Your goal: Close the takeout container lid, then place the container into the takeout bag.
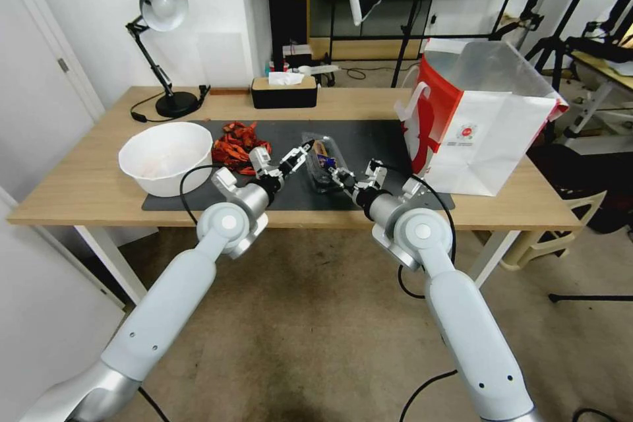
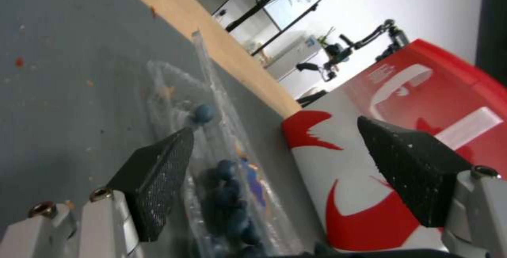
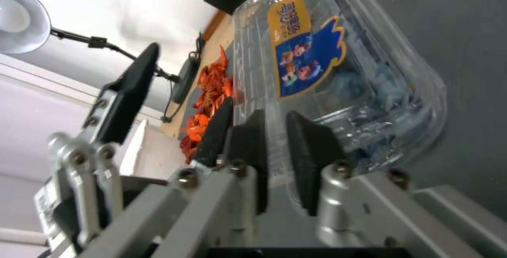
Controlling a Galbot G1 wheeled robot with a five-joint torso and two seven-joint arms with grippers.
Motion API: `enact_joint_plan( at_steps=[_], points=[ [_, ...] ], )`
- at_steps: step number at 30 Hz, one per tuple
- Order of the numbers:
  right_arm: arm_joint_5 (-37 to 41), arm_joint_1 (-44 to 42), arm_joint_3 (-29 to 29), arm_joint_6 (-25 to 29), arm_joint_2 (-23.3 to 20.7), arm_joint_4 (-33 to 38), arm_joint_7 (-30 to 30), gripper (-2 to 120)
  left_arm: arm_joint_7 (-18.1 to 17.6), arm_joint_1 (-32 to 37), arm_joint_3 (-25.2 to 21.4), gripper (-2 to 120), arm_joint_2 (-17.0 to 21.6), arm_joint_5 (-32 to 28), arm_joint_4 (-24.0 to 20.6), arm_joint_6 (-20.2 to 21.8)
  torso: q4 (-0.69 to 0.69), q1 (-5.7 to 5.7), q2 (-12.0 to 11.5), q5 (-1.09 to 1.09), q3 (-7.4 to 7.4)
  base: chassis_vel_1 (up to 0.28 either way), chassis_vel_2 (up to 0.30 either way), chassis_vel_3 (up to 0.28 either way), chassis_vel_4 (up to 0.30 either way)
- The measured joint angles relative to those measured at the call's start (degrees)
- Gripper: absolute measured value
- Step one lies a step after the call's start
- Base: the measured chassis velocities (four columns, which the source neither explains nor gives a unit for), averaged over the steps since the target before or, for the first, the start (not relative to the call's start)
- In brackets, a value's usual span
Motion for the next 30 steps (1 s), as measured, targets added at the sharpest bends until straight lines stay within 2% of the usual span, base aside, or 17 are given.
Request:
enact_joint_plan(
  at_steps=[1, 2, 4, 10, 22, 30],
  points=[
    [0.0, -0.02, 0.0, -0.01, -0.01, 0.0, 0.02, 10, -0.03, -0.07, 0.06, 81, -0.03, 0.04, 0.14, 0.0, 0.0, 0.0, 0.0, 0.0, 0.0, 0.0, 0.0, 0.0, 0.0],
    [0.0, -0.05, 0.0, -0.02, -0.01, 0.0, 0.05, 2, -0.09, -0.24, 0.17, 81, -0.09, 0.1, 0.4, 0.0, 0.0, 0.0, 0.0, 0.0, 0.0, 0.0, 0.0, 0.0, 0.0],
    [0.0, -0.06, 0.01, -0.03, -0.01, 0.0, 0.06, 0, -0.11, -0.29, 0.2, 81, -0.1, 0.13, 0.48, 0.0, 0.0, 0.0, 0.0, 0.0, 0.0, 0.0, 0.0, 0.0, 0.0],
    [-0.13, -0.17, -0.05, -0.48, -0.04, 0.26, 0.88, 0, -1.81, -2.07, 1.59, 82, -0.63, 2.13, 3.4, -0.15, 0.0, 0.0, 0.01, 0.0, 0.0, 0.0, 0.0, 0.0, 0.0],
    [-0.28, -0.01, -0.12, -1.39, -0.28, 0.32, 2.19, 0, -3.5, -3.49, 2.22, 83, -1.07, 3.32, 5.16, -0.19, 0.0, 0.0, 0.01, 0.0, 0.0, 0.0, 0.0, 0.0, 0.0],
    [-0.23, 0.05, -0.06, -1.51, -0.23, 0.32, 2.16, 0, -4.66, -4.35, 2.6, 84, -1.33, 3.34, 5.64, 3.03, 0.0, 0.0, 0.01, 0.0, 0.0, 0.0, 0.0, 0.0, 0.0]
  ],
)
